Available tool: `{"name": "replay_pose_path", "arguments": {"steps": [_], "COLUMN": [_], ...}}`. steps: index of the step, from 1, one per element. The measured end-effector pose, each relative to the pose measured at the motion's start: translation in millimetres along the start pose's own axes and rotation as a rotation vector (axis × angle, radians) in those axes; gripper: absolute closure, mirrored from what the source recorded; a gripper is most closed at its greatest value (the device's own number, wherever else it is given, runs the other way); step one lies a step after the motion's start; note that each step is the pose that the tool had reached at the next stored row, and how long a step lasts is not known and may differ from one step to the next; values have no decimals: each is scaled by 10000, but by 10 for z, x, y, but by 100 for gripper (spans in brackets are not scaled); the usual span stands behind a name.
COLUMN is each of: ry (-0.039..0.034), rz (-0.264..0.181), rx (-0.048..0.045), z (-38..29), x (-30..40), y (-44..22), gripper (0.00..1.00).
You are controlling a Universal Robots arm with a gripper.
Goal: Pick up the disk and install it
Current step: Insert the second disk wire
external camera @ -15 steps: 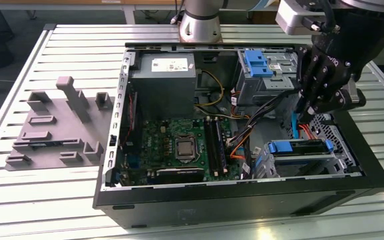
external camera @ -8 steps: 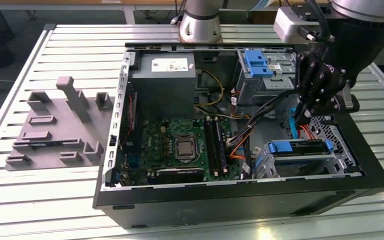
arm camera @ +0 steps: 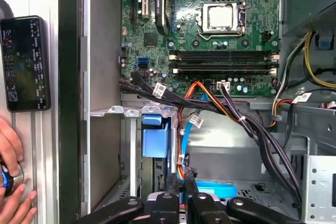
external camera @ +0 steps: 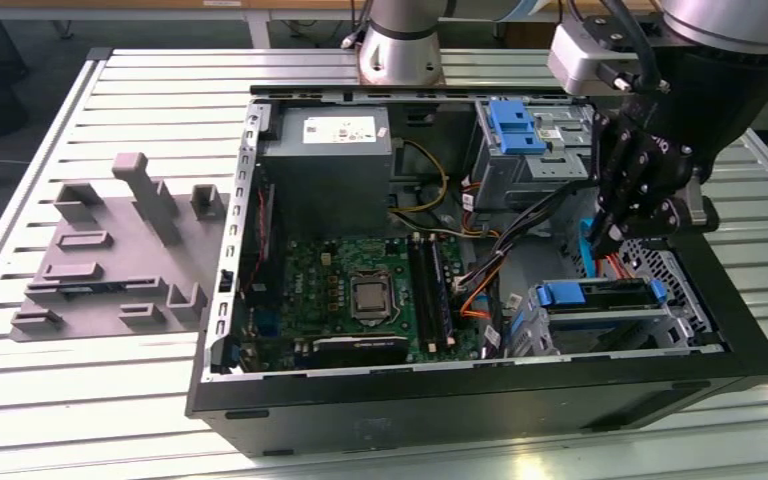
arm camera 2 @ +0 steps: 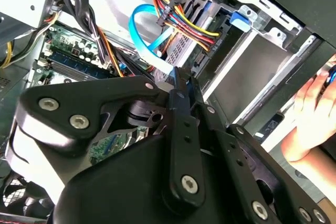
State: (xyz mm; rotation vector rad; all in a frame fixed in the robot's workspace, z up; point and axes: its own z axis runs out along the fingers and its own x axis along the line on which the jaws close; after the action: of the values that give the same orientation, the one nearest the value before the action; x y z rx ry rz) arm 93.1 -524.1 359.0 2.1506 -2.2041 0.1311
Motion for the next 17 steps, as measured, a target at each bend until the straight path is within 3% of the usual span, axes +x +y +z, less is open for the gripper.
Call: {"name": "replay_pose_path", "arguments": {"steps": [2, 10, 14, 17], "ry": [-44, -44, -72, -79], "rz": [65, 105, 439, 450], "rx": [-7, -63, -99, -101], "z": [21, 29, 60, 75], "x": [21, 20, 18, 55], "y": [0, -33, -33, -34], "gripper": [84, 84, 84, 84]}}
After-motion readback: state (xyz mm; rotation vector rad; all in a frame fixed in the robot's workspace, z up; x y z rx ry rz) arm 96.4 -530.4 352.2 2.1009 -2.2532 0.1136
